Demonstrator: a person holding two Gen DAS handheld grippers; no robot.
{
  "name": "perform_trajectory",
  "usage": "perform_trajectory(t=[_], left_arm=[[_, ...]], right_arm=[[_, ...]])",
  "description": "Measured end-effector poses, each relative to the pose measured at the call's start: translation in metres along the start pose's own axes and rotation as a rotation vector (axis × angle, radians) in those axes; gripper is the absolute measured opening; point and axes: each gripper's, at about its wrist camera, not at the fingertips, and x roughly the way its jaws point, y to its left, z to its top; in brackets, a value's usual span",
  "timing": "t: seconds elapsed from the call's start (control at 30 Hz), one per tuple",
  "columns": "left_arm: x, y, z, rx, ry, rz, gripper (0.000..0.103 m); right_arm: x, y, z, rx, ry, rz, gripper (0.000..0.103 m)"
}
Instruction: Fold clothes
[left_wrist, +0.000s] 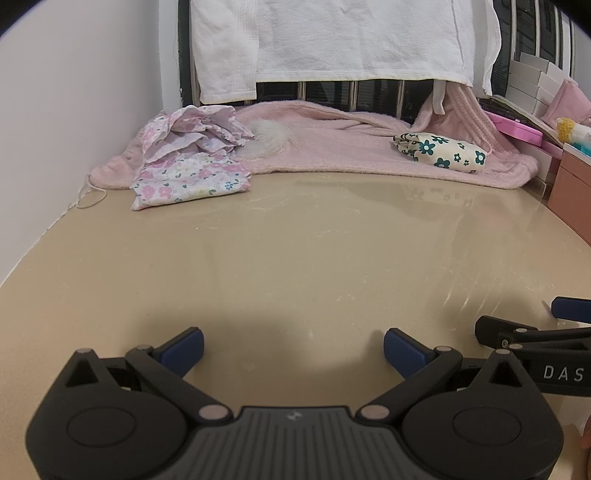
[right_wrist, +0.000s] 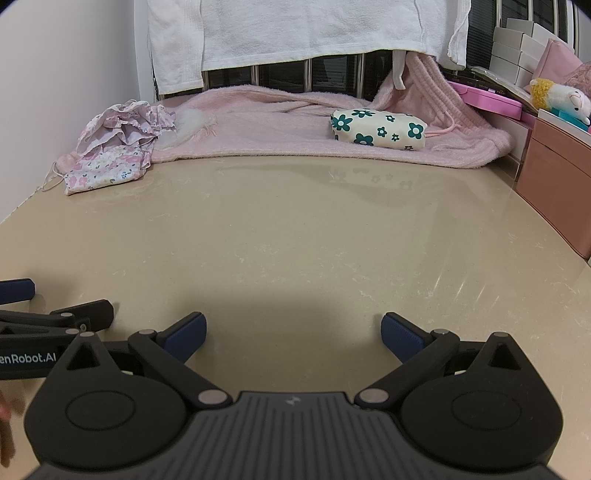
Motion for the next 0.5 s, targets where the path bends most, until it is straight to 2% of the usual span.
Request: perform_trajectory(t=[0.5], left_arm=[[0.0018,0.0033,0.0007,-0.006,-0.010,-0.007,0.103]], right_arm=[[0.0021,-0.0007,0.0011,0.017,0.001,0.003,0.102]])
